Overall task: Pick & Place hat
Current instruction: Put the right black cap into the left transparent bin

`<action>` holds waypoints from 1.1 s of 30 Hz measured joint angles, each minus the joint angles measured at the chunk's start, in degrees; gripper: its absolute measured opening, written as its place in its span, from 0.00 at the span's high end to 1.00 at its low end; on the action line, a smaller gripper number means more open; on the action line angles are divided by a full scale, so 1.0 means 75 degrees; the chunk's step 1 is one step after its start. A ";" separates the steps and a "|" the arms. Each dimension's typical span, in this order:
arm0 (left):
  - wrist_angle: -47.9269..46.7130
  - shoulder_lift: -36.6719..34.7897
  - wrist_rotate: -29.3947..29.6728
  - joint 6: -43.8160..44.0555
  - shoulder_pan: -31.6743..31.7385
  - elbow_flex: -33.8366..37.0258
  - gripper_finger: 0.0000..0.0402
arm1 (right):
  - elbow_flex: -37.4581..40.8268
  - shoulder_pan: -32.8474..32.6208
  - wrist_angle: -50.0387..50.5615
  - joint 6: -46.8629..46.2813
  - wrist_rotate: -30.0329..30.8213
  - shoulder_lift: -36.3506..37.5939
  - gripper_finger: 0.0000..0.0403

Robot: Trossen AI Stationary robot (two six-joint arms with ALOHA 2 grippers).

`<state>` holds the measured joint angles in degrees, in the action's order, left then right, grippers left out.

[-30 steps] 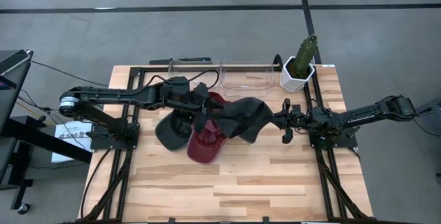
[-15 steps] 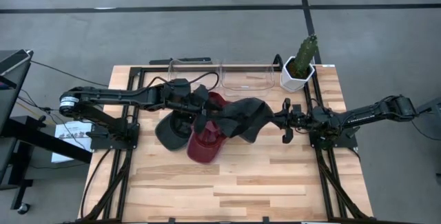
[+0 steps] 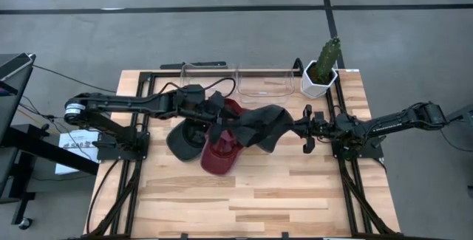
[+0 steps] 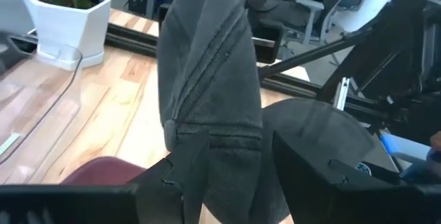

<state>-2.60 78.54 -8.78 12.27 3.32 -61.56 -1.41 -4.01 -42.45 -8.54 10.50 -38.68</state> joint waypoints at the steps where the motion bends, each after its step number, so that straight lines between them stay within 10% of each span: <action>1: 0.0033 0.0039 0.0001 0.0000 0.0009 -0.0001 0.60 | 0.0000 -0.0005 0.0000 0.0000 -0.0003 0.0000 1.00; 16: 0.0028 0.0151 0.0496 -0.0089 0.0017 0.0000 0.62 | 0.0000 -0.0009 0.0000 0.0009 -0.0196 0.0000 1.00; 26: 0.0693 0.0148 0.0750 -0.0462 0.0022 0.0000 0.97 | 0.0000 -0.0004 -0.0004 0.0020 -0.0198 0.0000 1.00; 33: 0.1017 0.0145 0.0749 -0.0460 0.0022 -0.0003 0.98 | 0.0000 -0.0006 -0.0004 0.0020 -0.0198 0.0003 0.97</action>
<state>5.03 79.64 -3.16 8.82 3.49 -61.58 -1.41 -4.05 -42.48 -8.38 9.02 -38.65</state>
